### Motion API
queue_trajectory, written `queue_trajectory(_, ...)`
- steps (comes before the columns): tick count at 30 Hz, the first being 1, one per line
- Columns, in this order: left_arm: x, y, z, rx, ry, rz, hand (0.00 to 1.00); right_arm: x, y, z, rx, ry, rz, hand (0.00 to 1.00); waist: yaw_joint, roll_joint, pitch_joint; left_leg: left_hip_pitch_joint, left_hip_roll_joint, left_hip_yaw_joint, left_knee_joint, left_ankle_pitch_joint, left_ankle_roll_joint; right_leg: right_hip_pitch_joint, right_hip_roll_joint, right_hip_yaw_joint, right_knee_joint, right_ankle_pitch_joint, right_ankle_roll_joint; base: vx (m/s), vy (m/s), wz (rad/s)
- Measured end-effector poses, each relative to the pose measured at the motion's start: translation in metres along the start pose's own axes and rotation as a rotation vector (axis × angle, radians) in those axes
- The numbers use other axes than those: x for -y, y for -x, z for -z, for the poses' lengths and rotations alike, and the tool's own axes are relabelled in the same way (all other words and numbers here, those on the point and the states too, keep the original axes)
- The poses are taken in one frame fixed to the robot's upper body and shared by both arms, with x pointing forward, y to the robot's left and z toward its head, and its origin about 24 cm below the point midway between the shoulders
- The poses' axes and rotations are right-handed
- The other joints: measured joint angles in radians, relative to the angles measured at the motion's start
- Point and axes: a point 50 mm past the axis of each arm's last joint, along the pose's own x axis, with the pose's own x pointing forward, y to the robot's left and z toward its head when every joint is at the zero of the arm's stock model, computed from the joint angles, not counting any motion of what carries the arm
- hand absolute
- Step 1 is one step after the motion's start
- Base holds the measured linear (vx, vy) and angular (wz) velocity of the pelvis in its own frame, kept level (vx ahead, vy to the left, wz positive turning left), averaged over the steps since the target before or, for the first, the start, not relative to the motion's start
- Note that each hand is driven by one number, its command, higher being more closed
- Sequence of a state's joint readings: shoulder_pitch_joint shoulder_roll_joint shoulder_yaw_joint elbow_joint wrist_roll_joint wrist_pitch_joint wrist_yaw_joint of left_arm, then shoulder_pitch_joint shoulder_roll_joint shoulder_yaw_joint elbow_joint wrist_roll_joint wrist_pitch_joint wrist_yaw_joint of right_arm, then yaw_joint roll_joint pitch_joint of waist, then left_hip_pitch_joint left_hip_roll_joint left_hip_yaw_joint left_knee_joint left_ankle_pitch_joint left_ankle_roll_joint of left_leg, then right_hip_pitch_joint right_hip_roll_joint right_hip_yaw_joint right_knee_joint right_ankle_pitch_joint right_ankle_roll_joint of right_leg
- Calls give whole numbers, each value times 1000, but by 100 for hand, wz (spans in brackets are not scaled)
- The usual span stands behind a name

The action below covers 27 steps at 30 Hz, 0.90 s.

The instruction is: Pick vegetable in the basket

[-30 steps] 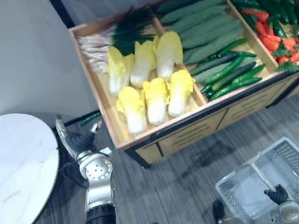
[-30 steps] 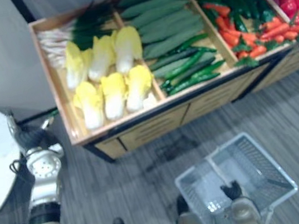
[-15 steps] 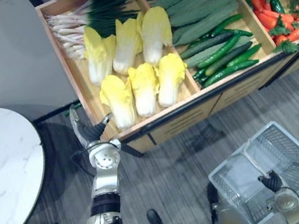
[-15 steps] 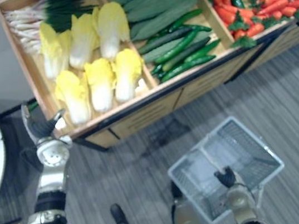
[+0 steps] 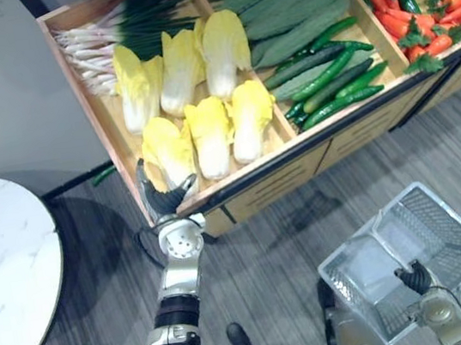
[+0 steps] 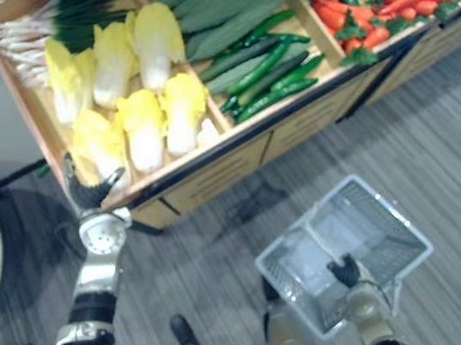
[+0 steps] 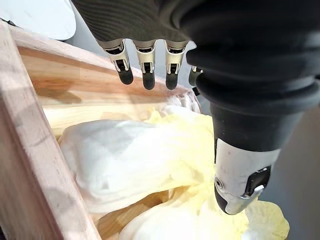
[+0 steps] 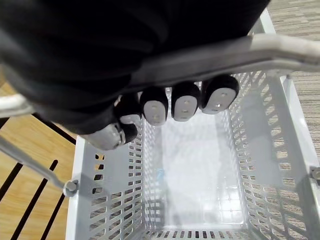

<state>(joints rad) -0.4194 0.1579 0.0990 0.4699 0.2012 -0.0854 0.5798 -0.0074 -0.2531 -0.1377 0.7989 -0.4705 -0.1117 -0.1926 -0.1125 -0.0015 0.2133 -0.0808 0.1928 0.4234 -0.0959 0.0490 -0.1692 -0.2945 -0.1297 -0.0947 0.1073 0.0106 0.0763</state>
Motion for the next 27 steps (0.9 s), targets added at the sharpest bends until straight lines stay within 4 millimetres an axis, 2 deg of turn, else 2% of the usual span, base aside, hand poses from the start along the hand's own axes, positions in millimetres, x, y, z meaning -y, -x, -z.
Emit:
queue_trajectory(10,7,-1,11,-62,-32,13,0,-2,1,1,0,6,-2,100,-20,0,0,-14,4,6,-3,3,5,-18,6,22,-18,31,4,-7,-9,-5)
queue_trajectory(15,3,-5,17,-144,-16,-75,0,-4,2,2,-6,4,3,100,-21,0,0,-27,4,5,-6,7,10,-21,6,22,-37,46,6,0,0,0)
queue_trajectory(27,1,-18,13,-227,29,-193,0,-9,3,-1,6,12,8,100,-26,-7,4,-41,3,4,-4,12,15,-35,6,22,-38,50,5,18,-2,0)
